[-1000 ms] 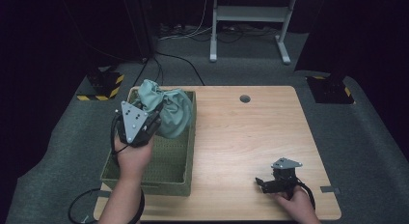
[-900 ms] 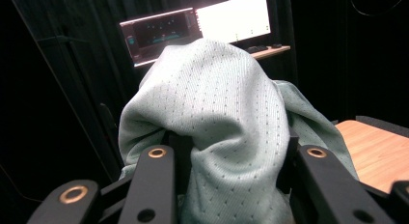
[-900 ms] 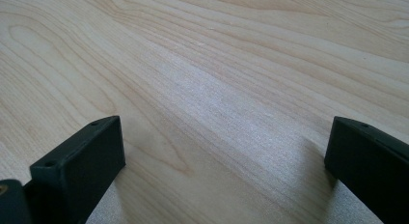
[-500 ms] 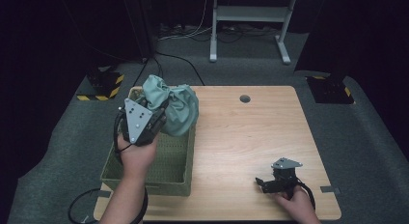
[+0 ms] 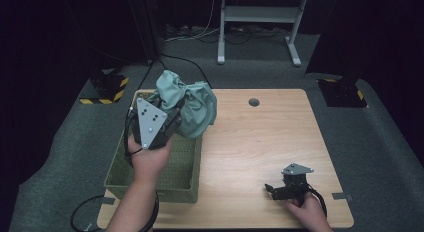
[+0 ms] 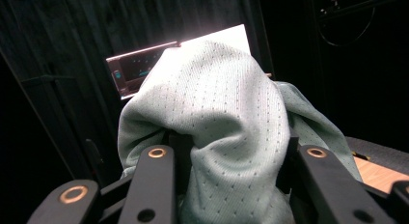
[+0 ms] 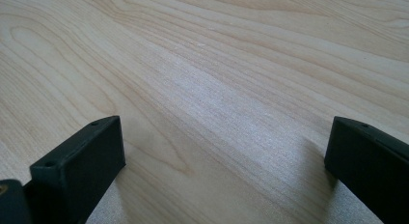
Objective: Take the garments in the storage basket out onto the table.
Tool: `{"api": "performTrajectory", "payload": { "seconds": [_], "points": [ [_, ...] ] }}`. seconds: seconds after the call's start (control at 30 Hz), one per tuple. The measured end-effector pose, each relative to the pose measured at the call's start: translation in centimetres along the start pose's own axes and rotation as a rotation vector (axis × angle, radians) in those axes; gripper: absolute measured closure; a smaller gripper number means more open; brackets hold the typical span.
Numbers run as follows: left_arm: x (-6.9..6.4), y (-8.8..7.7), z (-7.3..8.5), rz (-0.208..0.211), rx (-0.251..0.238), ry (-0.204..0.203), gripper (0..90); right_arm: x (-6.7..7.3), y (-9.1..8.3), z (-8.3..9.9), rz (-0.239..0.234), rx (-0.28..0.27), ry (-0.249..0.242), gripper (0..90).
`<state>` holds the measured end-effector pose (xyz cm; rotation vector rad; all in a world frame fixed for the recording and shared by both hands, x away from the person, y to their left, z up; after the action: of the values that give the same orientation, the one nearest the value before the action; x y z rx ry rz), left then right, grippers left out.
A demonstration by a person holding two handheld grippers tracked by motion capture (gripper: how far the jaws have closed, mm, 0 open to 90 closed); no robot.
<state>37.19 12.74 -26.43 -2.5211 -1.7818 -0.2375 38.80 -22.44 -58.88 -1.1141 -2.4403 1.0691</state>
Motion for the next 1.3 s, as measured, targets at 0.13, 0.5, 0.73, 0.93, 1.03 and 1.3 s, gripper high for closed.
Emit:
{"api": "performTrajectory", "payload": {
  "seconds": [0.13,0.5,0.73,0.93,1.03,1.3],
  "points": [
    [-0.7,0.2,-0.6,0.013,-0.006,0.014,64.8,0.0,0.0,0.0,0.003,0.004,-0.003,0.0],
    [-3.2,1.4,-1.9,0.062,-0.031,0.025,64.8,0.0,0.0,0.0,0.000,0.001,0.000,0.0],
    [-5.2,2.2,-2.6,0.102,-0.042,0.027,64.8,0.1,0.0,0.0,0.001,0.003,-0.002,0.0],
    [-6.8,3.0,-2.9,0.131,-0.046,0.027,64.8,0.1,0.0,0.0,-0.004,0.000,-0.009,0.0],
    [-8.2,3.5,-2.8,0.159,-0.044,0.027,64.8,0.1,0.0,0.0,-0.002,0.001,-0.011,0.0],
    [-10.4,4.4,-2.6,0.198,-0.038,0.024,64.7,0.1,0.0,0.0,-0.001,0.000,-0.013,0.0]
  ]
}}
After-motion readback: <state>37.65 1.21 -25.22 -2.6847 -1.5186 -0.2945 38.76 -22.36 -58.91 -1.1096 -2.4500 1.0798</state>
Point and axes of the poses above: each handheld gripper's, and its own axes: y roughly forward along the jaws, z roughly out of its underside, x roughly to its left, the point moved 6 cm from there along y, roughly forward along the jaws, and after that the axes turned 6 degrees about -y, right-handed, at the moved point
